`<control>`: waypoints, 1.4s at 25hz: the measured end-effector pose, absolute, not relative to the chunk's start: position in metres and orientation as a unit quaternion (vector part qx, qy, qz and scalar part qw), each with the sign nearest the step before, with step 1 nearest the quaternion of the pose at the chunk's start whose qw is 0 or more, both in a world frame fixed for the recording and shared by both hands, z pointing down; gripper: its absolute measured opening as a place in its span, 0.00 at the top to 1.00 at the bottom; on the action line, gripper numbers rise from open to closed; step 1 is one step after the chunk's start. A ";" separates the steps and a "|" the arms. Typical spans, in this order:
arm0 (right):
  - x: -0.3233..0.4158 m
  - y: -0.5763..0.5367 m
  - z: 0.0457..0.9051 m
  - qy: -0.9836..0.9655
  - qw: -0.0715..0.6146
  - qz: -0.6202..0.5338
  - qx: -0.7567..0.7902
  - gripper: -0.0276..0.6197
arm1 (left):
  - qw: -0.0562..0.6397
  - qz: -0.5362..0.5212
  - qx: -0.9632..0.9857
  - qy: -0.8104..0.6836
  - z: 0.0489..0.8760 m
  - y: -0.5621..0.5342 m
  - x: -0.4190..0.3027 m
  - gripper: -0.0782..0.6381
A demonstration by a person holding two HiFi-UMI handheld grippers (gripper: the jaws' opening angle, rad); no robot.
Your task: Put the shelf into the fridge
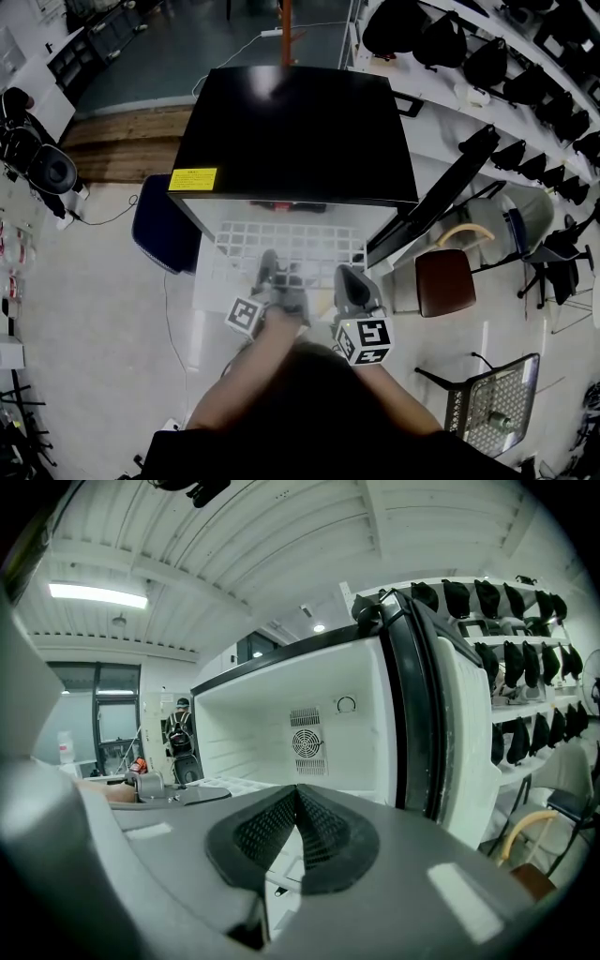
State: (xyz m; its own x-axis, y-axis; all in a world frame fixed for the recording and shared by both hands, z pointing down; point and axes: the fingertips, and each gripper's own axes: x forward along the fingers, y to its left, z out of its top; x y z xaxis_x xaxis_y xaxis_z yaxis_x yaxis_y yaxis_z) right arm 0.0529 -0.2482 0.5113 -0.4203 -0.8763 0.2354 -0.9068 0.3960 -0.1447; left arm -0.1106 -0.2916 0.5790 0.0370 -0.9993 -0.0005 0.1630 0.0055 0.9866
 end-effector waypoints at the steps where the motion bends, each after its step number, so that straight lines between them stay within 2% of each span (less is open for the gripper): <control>1: 0.054 -0.249 0.511 -0.833 0.060 0.125 0.535 0.95 | 0.549 -0.531 0.465 -0.448 0.579 -0.292 -0.110 0.83; 35: 0.062 -0.271 0.509 -0.827 0.057 0.122 0.546 0.95 | 0.542 -0.527 0.478 -0.447 0.594 -0.356 -0.112 0.83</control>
